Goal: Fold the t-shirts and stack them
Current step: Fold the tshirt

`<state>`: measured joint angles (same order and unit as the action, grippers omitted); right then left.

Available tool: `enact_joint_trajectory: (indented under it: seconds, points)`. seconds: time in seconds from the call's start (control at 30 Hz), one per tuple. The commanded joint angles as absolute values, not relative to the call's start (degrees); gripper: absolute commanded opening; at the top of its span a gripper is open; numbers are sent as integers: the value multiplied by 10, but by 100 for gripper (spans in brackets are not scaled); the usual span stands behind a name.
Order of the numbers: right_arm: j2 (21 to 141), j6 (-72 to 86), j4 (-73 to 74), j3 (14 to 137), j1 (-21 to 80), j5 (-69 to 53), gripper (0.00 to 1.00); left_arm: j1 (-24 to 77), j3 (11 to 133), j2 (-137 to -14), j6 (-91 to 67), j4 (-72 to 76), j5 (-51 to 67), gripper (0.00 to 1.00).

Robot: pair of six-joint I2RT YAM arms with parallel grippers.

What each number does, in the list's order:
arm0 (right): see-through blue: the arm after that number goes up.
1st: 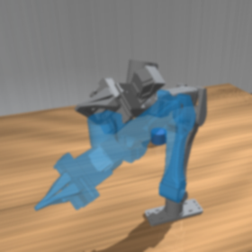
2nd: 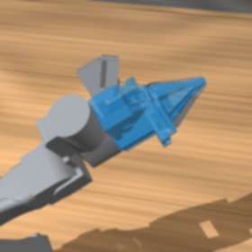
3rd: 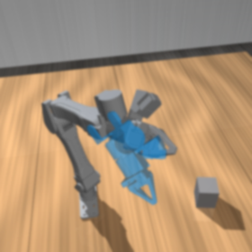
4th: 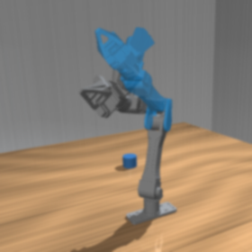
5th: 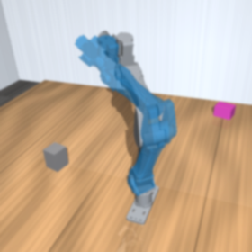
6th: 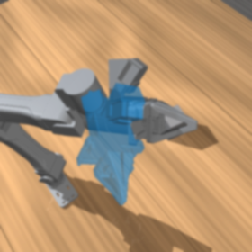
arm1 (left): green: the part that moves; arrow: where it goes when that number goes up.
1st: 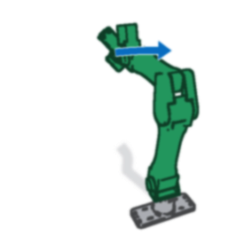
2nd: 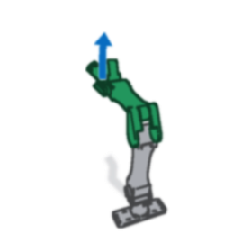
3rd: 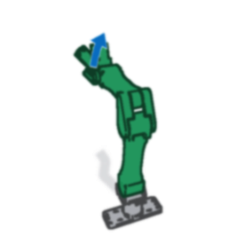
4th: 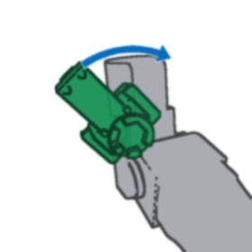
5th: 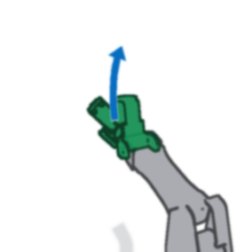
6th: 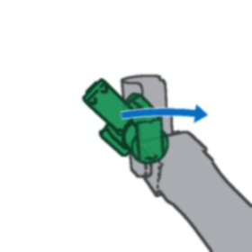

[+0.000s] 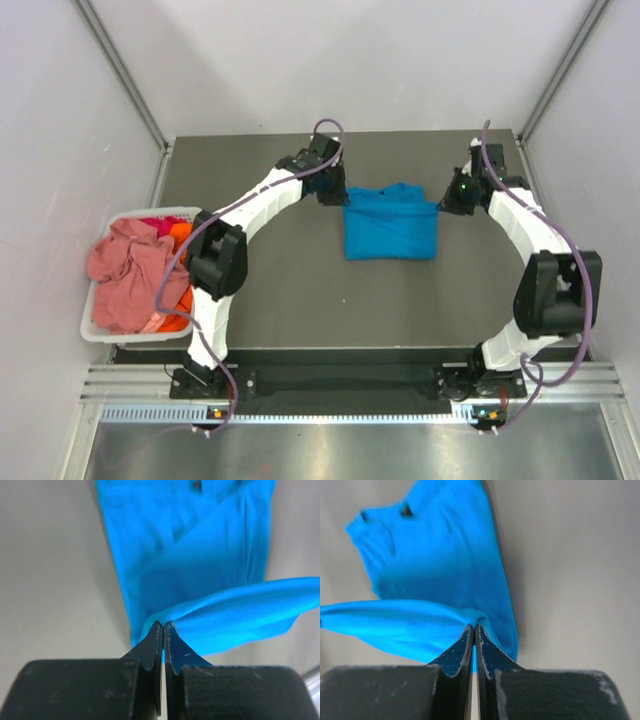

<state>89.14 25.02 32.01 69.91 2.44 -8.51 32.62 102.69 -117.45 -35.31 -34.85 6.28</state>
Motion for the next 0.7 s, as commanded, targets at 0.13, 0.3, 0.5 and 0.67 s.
enact_joint_trajectory:
  seconds: [0.13, 0.3, 0.5, 0.67]
  points:
    - [1026, 232, 239, 842, 16, -135, 0, 264, 1150, -1285, -309, -302, 127, 0]
    - [1120, 239, 222, 918, 16, -149, 0, 245, 1167, -1325, -314, -198, 173, 0]
    - [1183, 247, 198, 967, 12, -143, 0, 230, 1186, -1367, -321, -130, 175, 0]
    - [1215, 248, 201, 998, 10, -139, 0, 221, 1201, -1391, -325, -104, 186, 0]
